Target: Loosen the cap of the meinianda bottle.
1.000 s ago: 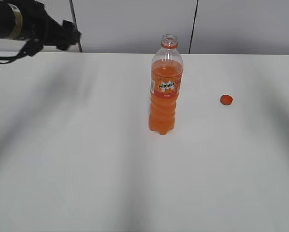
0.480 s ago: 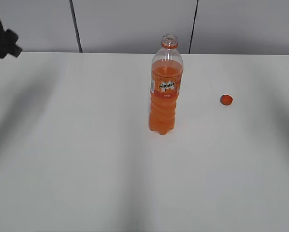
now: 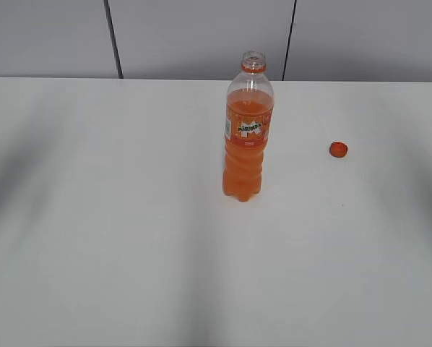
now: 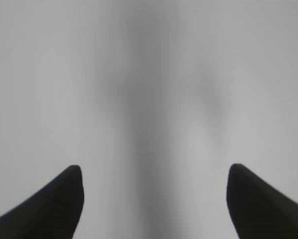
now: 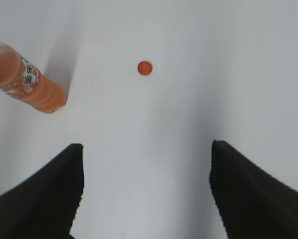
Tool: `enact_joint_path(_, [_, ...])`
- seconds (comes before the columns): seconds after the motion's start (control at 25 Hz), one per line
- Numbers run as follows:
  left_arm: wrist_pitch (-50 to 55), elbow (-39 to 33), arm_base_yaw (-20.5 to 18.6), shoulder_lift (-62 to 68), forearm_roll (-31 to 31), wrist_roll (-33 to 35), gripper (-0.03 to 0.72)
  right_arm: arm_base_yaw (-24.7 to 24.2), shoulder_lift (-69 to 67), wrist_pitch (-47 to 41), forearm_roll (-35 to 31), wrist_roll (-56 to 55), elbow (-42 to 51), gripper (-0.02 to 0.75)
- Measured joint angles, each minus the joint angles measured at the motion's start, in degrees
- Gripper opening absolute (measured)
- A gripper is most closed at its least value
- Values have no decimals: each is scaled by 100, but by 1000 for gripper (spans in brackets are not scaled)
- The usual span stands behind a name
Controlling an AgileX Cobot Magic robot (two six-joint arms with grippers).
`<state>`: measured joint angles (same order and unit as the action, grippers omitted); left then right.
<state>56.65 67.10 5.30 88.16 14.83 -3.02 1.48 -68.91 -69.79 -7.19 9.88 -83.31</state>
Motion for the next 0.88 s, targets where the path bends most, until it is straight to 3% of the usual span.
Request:
enact_joint_path(0.16, [300, -95, 0, -664, -507, 146, 538, 0, 332, 31, 0, 24, 823, 587])
enact_joint_path(0.4, [342, -713, 0, -1884, -632, 171, 538, 0, 1161, 687, 4, 40, 2331, 587])
enact_joint_path(0.88, [416, -2899, 0, -5008, -714, 171, 538, 0, 2919, 1208, 112, 56, 4823, 586])
